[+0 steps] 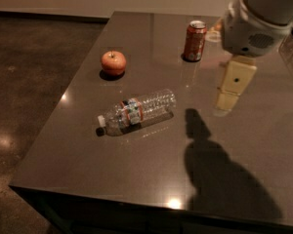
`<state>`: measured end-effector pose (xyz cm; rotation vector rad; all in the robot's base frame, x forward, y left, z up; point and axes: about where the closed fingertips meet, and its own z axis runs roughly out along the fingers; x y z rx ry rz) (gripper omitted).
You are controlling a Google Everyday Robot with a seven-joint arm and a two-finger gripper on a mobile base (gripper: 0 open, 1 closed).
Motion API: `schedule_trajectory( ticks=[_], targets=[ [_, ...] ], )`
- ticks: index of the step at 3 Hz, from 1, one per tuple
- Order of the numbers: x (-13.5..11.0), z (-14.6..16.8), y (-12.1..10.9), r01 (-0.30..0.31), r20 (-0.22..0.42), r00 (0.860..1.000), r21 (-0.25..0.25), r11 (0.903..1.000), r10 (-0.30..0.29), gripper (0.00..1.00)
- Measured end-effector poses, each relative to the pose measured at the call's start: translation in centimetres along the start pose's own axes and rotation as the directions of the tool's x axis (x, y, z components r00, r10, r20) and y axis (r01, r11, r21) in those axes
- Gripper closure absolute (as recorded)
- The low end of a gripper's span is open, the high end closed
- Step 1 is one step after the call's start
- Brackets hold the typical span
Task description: Place water bottle upright
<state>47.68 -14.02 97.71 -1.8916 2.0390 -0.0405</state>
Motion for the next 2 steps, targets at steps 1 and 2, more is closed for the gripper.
schedule_trajectory(
  ticks=[1,2],
  targets=[
    [-4.6,2.6,-1.2,0.109,0.024,0.994,-0.019,0.9939,-0.108,0.00],
    [-8.2,4.9,-1.5,0.209,0.043,0.977,-0.038,0.9772,-0.207,0.00]
  ],
)
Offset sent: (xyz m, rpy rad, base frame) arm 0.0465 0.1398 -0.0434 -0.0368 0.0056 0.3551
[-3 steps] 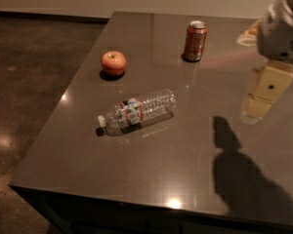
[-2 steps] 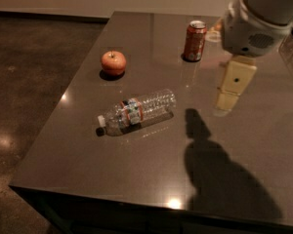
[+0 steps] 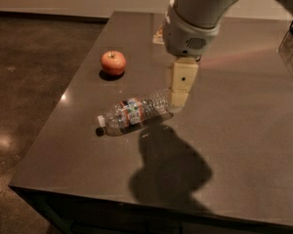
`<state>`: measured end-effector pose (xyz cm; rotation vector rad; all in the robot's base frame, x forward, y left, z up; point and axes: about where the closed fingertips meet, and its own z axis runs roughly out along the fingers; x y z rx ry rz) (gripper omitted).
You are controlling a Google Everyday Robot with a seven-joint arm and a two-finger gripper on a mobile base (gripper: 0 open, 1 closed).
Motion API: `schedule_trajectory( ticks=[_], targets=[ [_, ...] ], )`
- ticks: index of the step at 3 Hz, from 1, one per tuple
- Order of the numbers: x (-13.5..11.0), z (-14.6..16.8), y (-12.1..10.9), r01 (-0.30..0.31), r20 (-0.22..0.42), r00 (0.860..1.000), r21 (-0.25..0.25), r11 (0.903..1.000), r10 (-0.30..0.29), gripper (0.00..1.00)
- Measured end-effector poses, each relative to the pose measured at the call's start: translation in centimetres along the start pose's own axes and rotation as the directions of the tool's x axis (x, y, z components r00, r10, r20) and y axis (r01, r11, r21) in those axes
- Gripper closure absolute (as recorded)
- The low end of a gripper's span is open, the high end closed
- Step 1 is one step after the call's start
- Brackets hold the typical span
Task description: Place water bottle upright
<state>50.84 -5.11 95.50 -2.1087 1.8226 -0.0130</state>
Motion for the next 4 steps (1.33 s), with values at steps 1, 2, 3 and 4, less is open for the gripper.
schedule_trajectory(
  ticks=[1,2,3,4],
  targets=[
    [-3.3,3.0,0.1,0.114,0.007,0.993,-0.042,0.9926,-0.114,0.00],
    [-5.0,5.7,1.0,0.188,0.003,0.982,-0.088,0.9783,-0.188,0.00],
    [-6.1,8.6,2.2,0.250,-0.010,0.967,-0.135,0.9587,-0.254,0.00],
    [-6.6,10.6,2.7,0.277,-0.029,0.958,-0.177,0.9446,-0.286,0.00]
  ],
)
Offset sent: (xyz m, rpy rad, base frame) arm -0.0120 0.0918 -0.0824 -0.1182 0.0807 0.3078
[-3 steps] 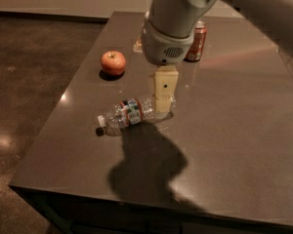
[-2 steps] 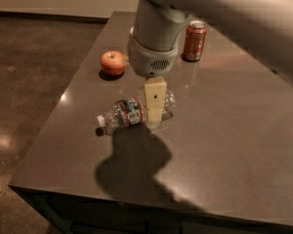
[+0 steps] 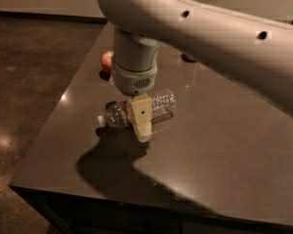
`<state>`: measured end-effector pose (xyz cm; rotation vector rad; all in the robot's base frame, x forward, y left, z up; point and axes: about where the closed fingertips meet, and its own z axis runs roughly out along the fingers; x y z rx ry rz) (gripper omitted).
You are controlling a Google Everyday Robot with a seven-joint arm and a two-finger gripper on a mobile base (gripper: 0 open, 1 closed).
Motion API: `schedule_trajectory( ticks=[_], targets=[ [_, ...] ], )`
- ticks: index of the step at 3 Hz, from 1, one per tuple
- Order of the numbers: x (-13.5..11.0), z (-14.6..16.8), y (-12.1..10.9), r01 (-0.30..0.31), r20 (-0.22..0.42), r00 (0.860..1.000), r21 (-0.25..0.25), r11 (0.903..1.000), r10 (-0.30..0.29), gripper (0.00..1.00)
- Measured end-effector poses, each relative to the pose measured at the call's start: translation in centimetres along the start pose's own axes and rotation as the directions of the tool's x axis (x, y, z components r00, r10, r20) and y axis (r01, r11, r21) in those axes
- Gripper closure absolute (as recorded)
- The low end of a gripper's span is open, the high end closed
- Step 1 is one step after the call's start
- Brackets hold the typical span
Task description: Place water bottle upright
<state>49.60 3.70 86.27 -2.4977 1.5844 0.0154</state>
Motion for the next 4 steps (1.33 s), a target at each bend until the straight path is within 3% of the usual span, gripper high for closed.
schedule_trajectory(
  ticks=[1,2,4],
  targets=[
    [-0.3,1.6,-0.2,0.007,-0.027,1.000,-0.037,0.9993,-0.008,0.00],
    [0.2,2.3,-0.4,-0.015,-0.049,0.999,-0.058,0.9982,0.012,0.18],
    [2.1,0.5,-0.9,-0.089,-0.039,0.995,-0.040,0.9952,0.088,0.64]
  ],
)
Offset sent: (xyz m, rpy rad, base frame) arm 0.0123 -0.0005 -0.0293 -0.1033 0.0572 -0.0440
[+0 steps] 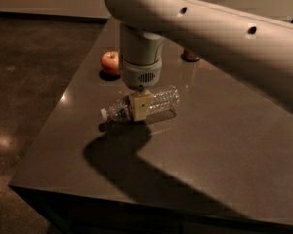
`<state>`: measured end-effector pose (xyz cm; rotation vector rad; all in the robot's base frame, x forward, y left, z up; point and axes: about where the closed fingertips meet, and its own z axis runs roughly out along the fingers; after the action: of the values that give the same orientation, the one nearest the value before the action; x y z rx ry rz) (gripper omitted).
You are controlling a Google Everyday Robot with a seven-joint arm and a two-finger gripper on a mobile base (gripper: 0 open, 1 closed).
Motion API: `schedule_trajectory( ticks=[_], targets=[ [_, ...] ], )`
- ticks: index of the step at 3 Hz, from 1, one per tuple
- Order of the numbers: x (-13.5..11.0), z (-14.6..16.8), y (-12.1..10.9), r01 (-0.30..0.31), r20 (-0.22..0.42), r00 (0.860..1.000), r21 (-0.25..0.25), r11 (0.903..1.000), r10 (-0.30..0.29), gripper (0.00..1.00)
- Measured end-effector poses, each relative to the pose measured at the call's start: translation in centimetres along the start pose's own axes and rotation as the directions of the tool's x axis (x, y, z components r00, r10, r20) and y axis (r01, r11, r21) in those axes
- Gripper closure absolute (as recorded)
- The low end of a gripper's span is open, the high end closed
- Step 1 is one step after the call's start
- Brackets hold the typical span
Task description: Place water bottle upright
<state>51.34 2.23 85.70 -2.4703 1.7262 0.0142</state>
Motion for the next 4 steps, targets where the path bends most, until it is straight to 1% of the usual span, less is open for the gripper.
schedule_trajectory(
  ticks=[1,2,3,4],
  targets=[
    [1.8,-2.7,-0.4,-0.094,0.098,0.991,0.016,0.9954,0.092,0.87],
    [3.5,-6.3,-1.1,-0.234,0.269,0.938,0.029,0.9718,0.218,1.00],
    [4.7,-9.0,-1.0,-0.355,0.433,0.847,0.025,0.9347,0.310,1.00],
    [6.3,-11.0,-0.8,-0.512,0.607,0.690,0.025,0.8587,0.394,1.00]
  ],
)
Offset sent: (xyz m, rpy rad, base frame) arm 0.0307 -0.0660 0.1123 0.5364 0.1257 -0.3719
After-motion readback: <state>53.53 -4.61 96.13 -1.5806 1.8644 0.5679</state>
